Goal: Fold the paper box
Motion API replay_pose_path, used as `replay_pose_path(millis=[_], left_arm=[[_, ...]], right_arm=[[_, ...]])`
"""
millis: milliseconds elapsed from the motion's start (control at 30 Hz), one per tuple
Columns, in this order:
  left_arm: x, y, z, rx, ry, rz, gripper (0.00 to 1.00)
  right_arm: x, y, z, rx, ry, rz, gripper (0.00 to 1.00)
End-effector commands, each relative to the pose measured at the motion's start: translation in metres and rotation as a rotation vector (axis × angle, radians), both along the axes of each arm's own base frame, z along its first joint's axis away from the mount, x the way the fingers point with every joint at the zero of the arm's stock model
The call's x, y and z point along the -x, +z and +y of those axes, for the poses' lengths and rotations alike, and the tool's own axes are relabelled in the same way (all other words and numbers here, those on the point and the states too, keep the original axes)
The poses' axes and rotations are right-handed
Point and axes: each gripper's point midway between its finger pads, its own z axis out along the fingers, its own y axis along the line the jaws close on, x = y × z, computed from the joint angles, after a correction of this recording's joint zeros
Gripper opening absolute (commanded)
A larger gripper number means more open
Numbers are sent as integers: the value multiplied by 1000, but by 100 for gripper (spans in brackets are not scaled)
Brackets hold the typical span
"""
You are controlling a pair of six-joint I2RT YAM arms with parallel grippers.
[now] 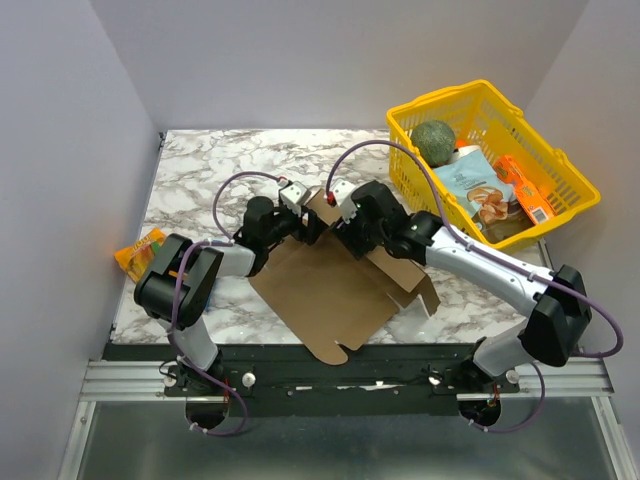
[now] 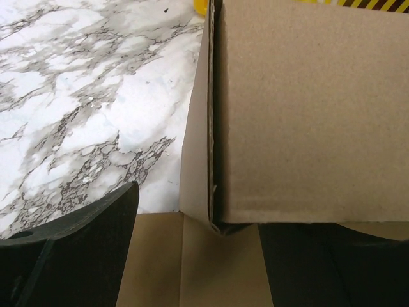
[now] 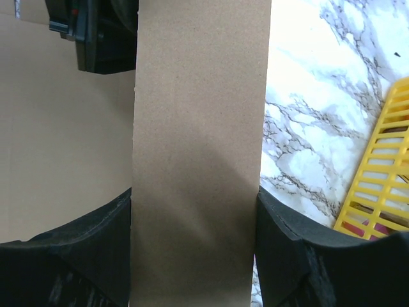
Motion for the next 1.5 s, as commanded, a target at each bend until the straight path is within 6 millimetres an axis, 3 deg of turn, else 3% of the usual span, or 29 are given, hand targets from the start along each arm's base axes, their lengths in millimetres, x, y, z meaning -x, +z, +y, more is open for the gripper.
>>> replay_pose_path(millis=[0, 167, 267, 300, 433, 733, 833, 1033, 1467], left_arm=[[-11, 20, 0, 13, 54, -79, 79], [-11, 36, -3, 48, 89, -163, 68], [-10, 41, -5, 80, 96, -188, 56], [-10, 41, -3, 87, 110, -191, 46], [-8, 49, -1, 126, 147, -216, 33], [1, 51, -1, 141, 247, -254, 11], [-5, 43, 16, 46, 411, -250, 3], [-8, 28, 39, -20, 601, -194, 1], [-1, 15, 63, -58, 838, -170, 0]], right_arm=[[37, -18, 18, -2, 138, 165, 68], [39, -18, 22, -21, 136, 187, 68], [38, -14, 21, -31, 118, 187, 68], [38, -15, 20, -30, 112, 190, 68], [36, -12, 18, -45, 79, 198, 68], [39, -7, 19, -104, 28, 240, 68], [36, -4, 16, -113, -4, 236, 68], [35, -4, 15, -134, -42, 251, 70], [33, -5, 18, -157, -71, 280, 70]])
